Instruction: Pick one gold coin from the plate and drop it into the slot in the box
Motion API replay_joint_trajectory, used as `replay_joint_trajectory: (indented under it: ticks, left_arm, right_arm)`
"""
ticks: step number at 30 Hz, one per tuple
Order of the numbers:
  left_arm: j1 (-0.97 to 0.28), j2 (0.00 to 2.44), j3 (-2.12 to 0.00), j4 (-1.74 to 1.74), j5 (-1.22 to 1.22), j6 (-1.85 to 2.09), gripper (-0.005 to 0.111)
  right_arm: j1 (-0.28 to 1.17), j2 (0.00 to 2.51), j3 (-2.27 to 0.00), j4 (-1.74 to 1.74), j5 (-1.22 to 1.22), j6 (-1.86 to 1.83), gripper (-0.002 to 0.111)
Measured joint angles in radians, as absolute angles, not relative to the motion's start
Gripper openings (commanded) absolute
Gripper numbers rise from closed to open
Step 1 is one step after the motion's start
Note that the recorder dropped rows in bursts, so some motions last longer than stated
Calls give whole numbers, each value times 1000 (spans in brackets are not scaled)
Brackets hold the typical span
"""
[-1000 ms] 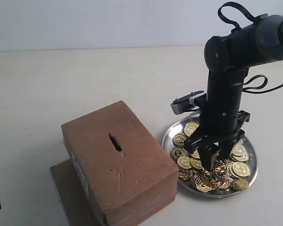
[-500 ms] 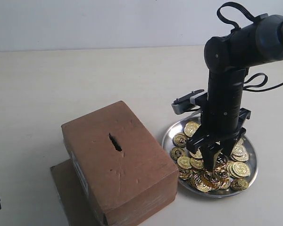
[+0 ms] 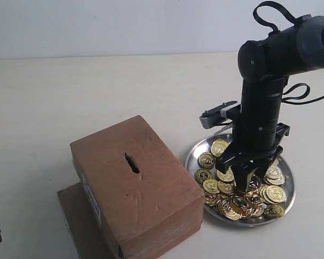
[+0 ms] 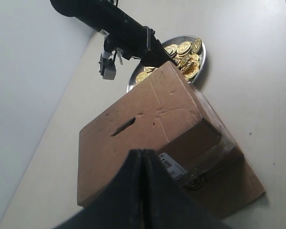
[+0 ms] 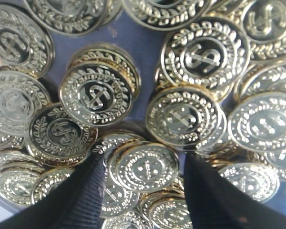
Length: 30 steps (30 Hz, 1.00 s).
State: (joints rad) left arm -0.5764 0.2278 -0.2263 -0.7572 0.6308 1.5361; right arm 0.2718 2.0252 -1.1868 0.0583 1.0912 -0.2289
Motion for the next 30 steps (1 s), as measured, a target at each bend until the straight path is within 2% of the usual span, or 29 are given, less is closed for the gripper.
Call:
replay_joint_trajectory:
  ticks: [30]
  left_arm:
    - [-576,228,-226,-757,631,1536,0]
  right_arm:
    - [272,2050,-1191,77,1116,-235,48]
